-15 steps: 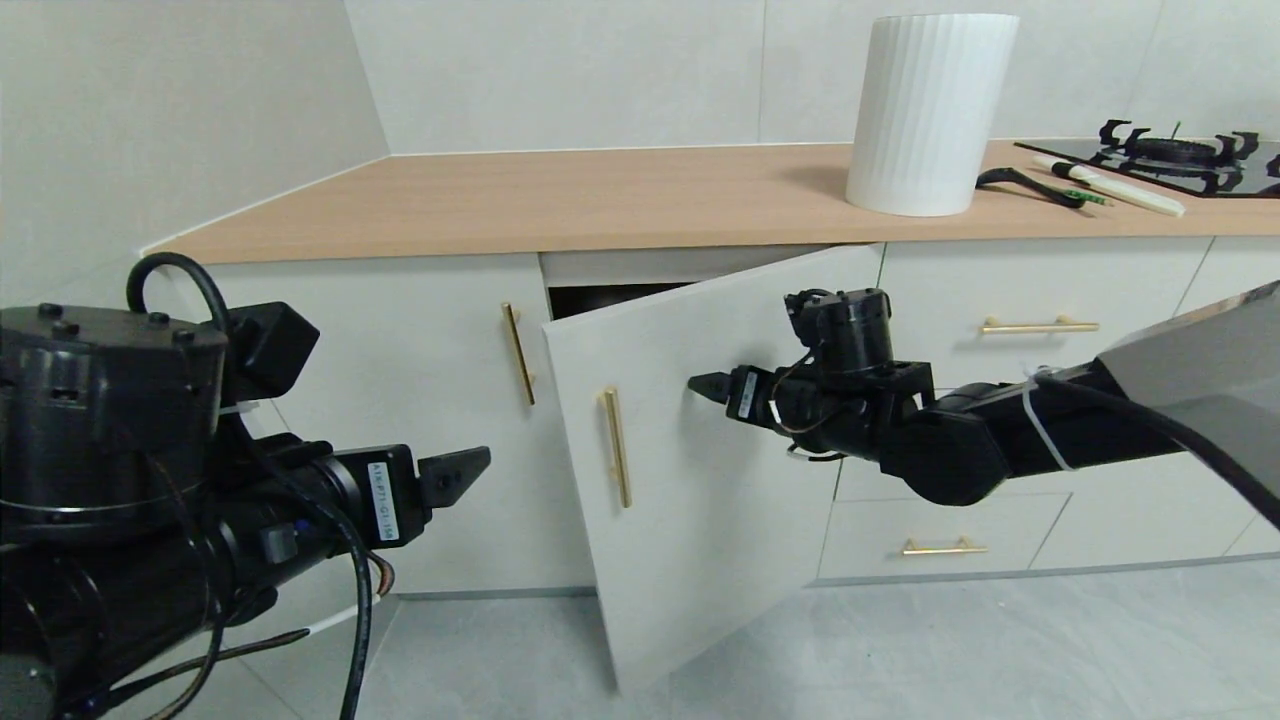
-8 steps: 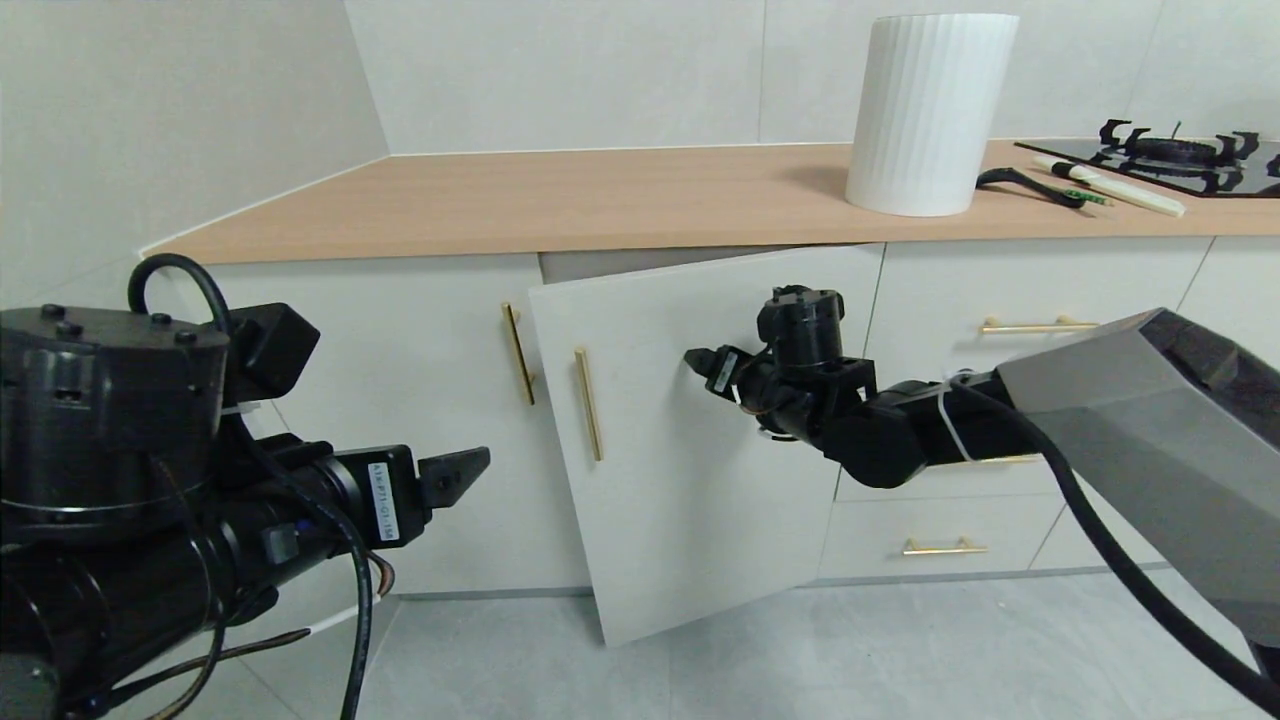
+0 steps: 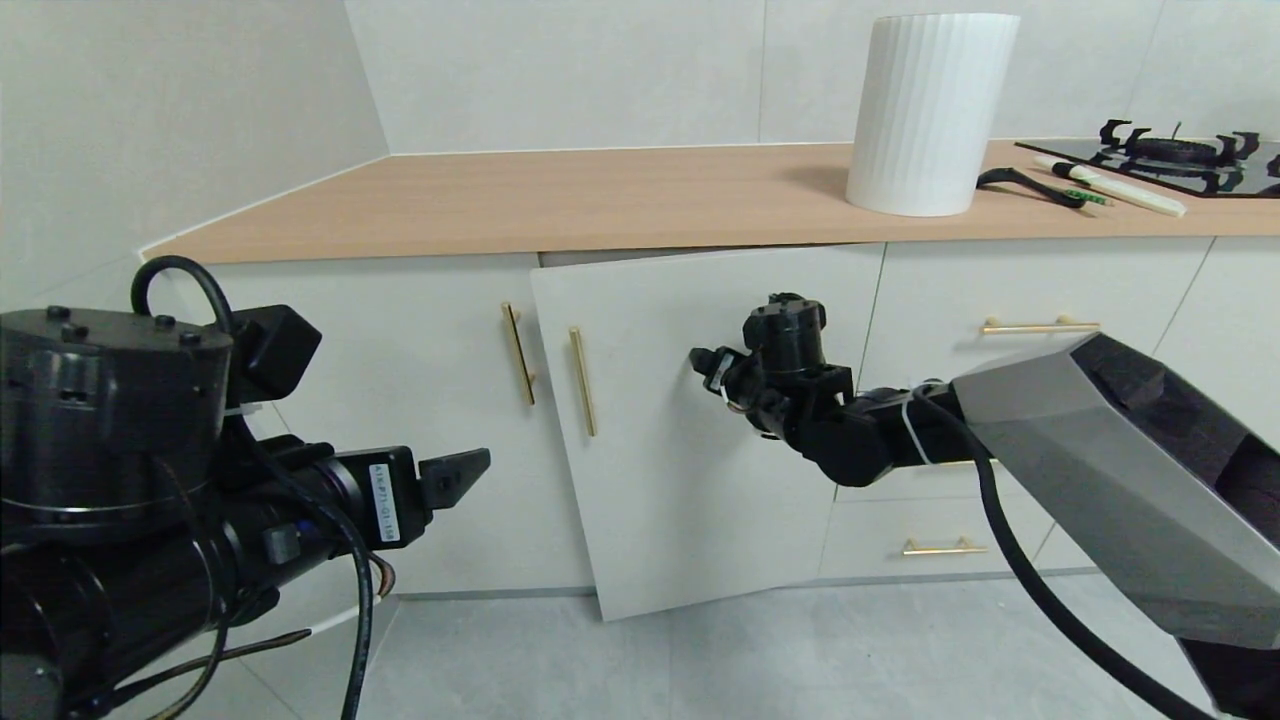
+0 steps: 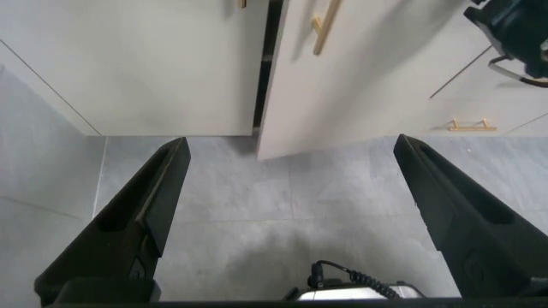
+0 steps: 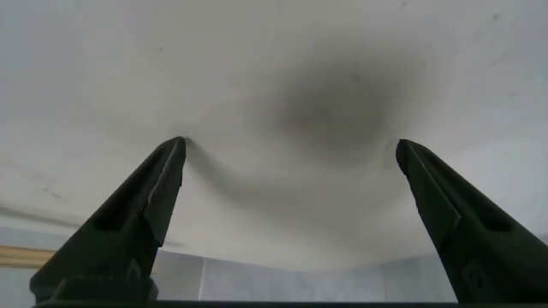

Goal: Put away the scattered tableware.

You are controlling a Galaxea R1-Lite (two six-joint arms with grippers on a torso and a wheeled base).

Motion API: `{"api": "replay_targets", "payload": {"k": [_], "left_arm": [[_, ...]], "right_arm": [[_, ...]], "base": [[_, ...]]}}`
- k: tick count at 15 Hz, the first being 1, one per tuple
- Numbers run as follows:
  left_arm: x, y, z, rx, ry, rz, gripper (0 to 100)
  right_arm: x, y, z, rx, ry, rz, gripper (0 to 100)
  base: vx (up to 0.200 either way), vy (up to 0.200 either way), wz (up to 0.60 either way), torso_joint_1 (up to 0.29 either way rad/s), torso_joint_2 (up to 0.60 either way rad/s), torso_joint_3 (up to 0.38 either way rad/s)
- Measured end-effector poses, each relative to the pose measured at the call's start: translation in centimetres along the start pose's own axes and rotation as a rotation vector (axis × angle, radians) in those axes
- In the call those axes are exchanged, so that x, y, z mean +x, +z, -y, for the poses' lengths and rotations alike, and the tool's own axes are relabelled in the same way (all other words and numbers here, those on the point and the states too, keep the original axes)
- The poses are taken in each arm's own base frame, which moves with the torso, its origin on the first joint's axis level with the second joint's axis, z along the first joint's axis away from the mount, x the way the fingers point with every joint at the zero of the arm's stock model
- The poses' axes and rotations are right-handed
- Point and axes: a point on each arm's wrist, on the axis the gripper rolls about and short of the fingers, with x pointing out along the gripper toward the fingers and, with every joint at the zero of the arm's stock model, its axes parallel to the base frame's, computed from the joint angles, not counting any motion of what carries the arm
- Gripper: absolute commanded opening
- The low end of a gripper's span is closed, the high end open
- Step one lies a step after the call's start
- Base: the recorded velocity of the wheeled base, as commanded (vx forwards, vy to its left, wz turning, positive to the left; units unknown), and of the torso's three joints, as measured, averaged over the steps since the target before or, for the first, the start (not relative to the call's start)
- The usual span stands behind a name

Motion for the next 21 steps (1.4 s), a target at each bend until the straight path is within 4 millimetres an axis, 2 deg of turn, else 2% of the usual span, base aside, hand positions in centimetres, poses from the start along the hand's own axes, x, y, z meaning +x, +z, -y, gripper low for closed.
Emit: {"api": "replay_targets", "payload": {"k": [10,14,18,21], "left_arm": [[0.0,0.0,0.0,0.001,0.001,-0.002,100],[0.0,0.0,0.0,0.001,0.0,-0.001,100],[0.0,0.0,0.0,0.001,0.001,-0.001,100],[0.0,0.0,0.0,0.001,0.0,-0.001,100]], "right_arm": [[2.5,-0.4,0.8,-0.004,-0.105,0.082,100],[3.4,0.2,1.1,0.003,-0.144,0.121,100],[3.5,0.2,1.3,0.007,-0.145,0.124,100],[2.4,-0.5,1.8,-0.01,-0.146,0.055,100]], "base": [[0.0,0.0,0.0,0.0,0.0,0.0],[0.0,0.0,0.0,0.0,0.0,0.0],[0.0,0.0,0.0,0.0,0.0,0.0],[0.0,0.0,0.0,0.0,0.0,0.0]]}}
